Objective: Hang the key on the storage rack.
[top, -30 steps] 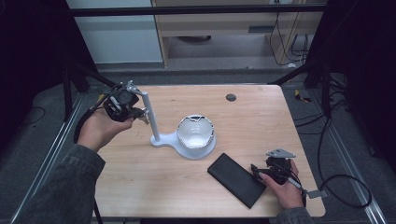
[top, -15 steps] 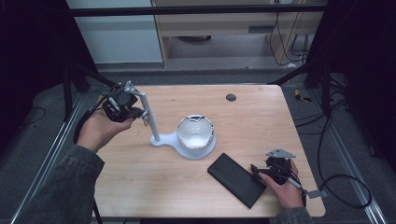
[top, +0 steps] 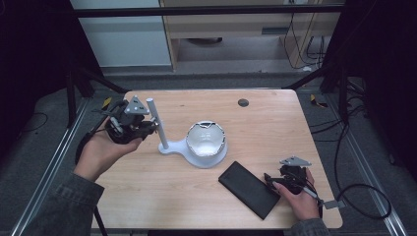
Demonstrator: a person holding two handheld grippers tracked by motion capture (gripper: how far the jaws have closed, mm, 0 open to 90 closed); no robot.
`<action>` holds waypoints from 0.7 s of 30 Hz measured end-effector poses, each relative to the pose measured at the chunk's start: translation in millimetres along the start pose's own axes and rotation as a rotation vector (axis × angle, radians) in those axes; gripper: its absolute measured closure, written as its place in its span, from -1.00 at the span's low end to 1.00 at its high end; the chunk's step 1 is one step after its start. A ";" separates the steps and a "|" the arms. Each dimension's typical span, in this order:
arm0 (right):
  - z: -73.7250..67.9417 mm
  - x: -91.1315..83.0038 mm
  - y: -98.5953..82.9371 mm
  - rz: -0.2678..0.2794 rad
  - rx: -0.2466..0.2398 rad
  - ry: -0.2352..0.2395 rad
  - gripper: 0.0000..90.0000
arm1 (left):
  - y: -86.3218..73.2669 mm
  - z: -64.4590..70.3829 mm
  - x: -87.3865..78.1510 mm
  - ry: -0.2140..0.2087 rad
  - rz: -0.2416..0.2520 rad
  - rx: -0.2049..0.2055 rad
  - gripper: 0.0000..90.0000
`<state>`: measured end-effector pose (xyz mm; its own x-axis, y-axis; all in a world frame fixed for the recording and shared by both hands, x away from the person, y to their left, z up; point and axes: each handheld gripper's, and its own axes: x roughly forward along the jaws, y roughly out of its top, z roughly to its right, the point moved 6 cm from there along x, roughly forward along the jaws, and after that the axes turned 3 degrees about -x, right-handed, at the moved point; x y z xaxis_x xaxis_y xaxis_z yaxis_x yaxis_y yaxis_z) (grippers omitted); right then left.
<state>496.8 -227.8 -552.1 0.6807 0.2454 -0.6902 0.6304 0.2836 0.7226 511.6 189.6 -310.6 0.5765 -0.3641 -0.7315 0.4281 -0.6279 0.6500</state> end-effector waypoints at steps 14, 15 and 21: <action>-10.3 -21.4 10.0 0.084 -0.057 0.009 -0.80 | -13.9 60.1 35.5 -0.111 0.015 0.047 0.36; -10.4 -22.0 10.3 0.088 -0.064 0.008 -0.80 | -15.6 63.9 39.0 -0.118 0.011 0.047 0.33; -14.5 -27.8 12.7 0.113 -0.077 0.020 -0.84 | -26.0 86.4 64.1 -0.163 -0.003 0.031 0.00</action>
<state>480.5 -217.5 -524.3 0.7378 0.2983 -0.6055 0.5189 0.3230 0.7914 477.4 123.2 -392.2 0.4534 -0.4672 -0.7590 0.4067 -0.6494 0.6426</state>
